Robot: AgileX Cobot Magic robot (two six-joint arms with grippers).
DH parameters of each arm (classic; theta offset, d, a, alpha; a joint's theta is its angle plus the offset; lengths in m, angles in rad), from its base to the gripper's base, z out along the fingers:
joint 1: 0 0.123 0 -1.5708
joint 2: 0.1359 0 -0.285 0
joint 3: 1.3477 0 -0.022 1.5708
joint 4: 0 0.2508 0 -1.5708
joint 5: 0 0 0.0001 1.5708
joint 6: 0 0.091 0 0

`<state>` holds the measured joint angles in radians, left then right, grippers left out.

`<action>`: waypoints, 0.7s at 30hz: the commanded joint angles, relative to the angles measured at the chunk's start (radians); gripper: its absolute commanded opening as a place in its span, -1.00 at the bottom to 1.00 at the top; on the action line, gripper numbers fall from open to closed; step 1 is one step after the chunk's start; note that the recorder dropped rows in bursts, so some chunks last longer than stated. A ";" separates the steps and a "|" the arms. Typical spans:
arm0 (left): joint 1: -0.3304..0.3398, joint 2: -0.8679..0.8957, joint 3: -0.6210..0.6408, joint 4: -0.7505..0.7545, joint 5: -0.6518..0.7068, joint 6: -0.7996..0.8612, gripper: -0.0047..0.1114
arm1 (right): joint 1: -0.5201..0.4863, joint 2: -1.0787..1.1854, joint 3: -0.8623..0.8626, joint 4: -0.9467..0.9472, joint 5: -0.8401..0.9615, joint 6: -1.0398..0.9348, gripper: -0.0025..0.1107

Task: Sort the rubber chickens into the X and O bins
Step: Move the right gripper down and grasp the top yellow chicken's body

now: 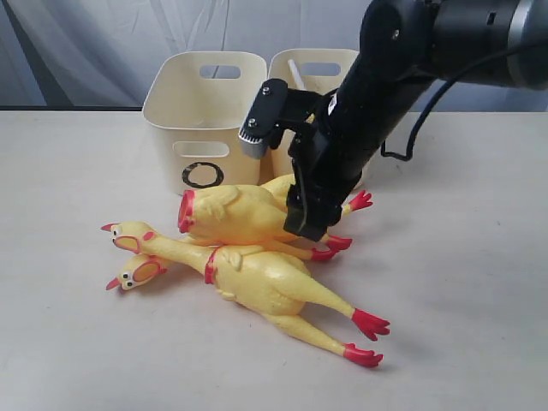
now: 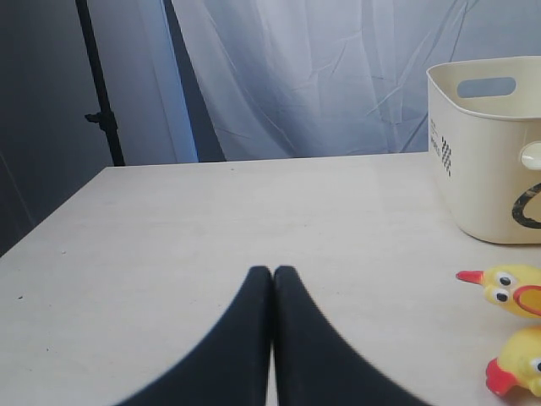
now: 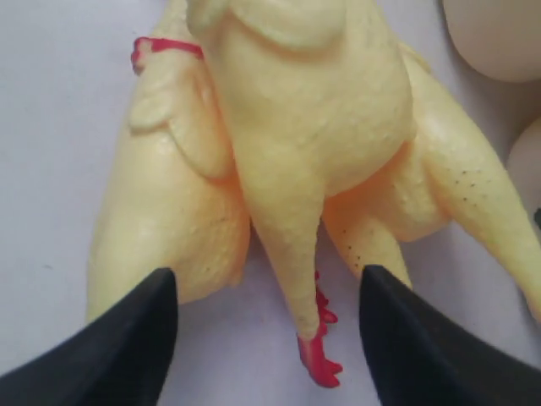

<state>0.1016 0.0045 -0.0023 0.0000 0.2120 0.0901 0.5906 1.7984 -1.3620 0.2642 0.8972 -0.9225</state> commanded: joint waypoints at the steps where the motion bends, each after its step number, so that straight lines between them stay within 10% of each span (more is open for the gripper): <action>1: -0.005 -0.004 0.002 0.000 -0.008 0.000 -0.92 | 0.013 -0.008 0.048 0.028 -0.136 0.000 0.14; 21: -0.005 -0.004 0.002 0.000 -0.008 0.000 -0.92 | 0.020 0.085 0.080 0.150 -0.292 0.019 0.14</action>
<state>0.1016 0.0045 -0.0023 0.0000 0.2120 0.0901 0.6096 1.8709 -1.2878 0.4050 0.6114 -0.9084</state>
